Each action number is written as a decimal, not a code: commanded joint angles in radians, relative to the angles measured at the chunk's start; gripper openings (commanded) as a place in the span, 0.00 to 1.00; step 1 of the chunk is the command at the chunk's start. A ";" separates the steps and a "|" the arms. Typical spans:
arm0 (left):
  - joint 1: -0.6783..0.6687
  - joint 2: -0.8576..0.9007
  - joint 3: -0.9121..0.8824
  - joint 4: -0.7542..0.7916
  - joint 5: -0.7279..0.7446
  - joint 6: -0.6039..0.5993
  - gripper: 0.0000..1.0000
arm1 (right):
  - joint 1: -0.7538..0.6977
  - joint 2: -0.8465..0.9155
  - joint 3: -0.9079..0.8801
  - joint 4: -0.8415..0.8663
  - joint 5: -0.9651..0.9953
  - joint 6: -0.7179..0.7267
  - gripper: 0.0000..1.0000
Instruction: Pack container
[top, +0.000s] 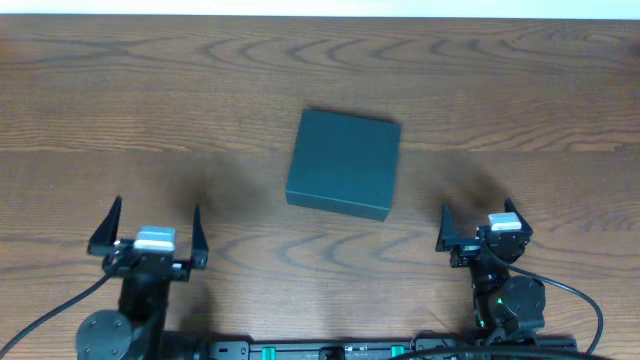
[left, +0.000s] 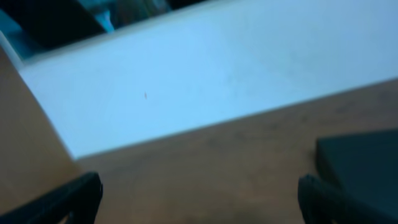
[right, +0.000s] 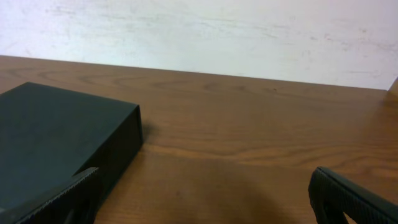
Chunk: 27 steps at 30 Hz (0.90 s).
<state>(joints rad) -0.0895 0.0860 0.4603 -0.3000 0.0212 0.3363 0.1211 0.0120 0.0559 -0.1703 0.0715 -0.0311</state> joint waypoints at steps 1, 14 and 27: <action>0.006 -0.042 -0.102 0.096 -0.015 0.071 0.98 | 0.010 -0.006 -0.007 0.002 0.005 -0.008 0.99; 0.046 -0.084 -0.319 0.182 -0.014 -0.104 0.99 | 0.010 -0.006 -0.007 0.002 0.005 -0.008 0.99; 0.082 -0.084 -0.407 0.116 0.000 -0.448 0.99 | 0.010 -0.006 -0.007 0.002 0.005 -0.008 0.99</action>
<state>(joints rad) -0.0132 0.0109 0.0788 -0.1673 0.0185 -0.0357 0.1211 0.0120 0.0551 -0.1692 0.0715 -0.0311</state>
